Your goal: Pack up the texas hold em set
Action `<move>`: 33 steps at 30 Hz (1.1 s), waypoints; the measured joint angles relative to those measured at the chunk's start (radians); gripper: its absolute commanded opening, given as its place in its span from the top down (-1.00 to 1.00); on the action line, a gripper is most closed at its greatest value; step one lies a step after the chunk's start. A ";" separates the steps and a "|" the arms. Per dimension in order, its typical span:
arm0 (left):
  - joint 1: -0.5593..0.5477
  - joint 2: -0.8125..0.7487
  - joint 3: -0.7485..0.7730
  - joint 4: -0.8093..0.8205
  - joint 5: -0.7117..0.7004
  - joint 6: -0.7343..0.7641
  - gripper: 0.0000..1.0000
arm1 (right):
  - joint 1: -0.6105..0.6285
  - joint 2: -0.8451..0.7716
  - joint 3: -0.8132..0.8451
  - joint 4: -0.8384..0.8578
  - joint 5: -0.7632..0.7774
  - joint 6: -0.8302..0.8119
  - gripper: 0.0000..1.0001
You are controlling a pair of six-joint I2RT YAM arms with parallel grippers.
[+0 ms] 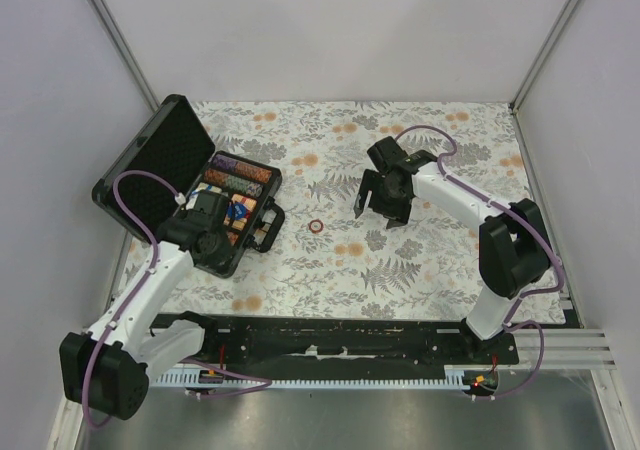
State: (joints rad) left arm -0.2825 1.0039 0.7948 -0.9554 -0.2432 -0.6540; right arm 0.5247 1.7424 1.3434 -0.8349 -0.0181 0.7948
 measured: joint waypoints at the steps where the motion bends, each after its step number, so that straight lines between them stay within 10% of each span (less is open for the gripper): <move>1: 0.000 0.000 -0.006 -0.002 -0.009 -0.014 0.96 | 0.001 0.000 0.000 0.000 0.002 0.000 -0.76; 33: 0.000 0.036 -0.071 0.084 -0.119 -0.124 0.96 | 0.003 0.008 0.003 -0.001 0.016 -0.012 -0.79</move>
State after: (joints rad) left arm -0.2825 1.0397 0.7235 -0.8715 -0.3626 -0.7780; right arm 0.5282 1.7508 1.3464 -0.8360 -0.0017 0.7826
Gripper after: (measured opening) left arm 0.025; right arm 0.886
